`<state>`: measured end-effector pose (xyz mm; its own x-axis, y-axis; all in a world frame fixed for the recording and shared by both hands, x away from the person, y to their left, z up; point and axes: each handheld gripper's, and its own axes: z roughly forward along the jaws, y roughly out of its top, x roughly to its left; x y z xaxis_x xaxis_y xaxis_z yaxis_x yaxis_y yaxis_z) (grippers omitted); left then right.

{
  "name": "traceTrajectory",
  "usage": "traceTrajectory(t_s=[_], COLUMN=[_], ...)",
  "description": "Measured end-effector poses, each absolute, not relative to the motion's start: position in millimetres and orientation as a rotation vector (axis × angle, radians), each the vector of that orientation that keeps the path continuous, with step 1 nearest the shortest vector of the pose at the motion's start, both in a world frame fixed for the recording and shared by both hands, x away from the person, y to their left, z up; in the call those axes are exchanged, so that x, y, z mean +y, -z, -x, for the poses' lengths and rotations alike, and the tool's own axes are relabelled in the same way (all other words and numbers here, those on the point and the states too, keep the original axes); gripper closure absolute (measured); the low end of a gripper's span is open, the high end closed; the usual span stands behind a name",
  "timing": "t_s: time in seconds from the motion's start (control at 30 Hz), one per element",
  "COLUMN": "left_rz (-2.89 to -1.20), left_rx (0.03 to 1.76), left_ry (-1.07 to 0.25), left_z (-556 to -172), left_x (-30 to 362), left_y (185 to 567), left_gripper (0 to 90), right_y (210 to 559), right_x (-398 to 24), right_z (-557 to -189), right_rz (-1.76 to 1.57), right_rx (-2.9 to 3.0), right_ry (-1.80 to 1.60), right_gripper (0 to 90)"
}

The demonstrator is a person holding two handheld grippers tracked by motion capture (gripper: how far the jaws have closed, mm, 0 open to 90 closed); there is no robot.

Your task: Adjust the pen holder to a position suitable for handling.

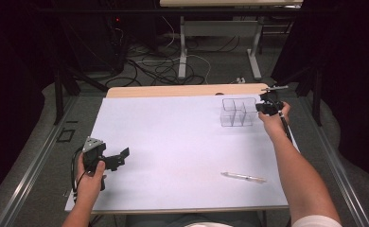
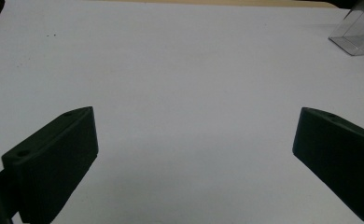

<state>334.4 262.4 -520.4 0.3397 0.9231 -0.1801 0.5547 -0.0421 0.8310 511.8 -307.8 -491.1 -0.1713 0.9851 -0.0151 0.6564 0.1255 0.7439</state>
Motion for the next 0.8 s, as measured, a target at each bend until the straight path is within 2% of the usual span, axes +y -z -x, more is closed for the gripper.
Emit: traceTrajectory(t_s=[0.8], left_rz=[-1.729], left_rx=[1.322], left_ry=[-0.516], left_z=[-336], left_x=[259], left_y=[521], left_gripper=[0.0], right_y=[495], right_x=[-240], right_z=[-498], right_rz=[-1.425], right_rx=[2.011], right_ry=[-0.906], right_gripper=[90.0])
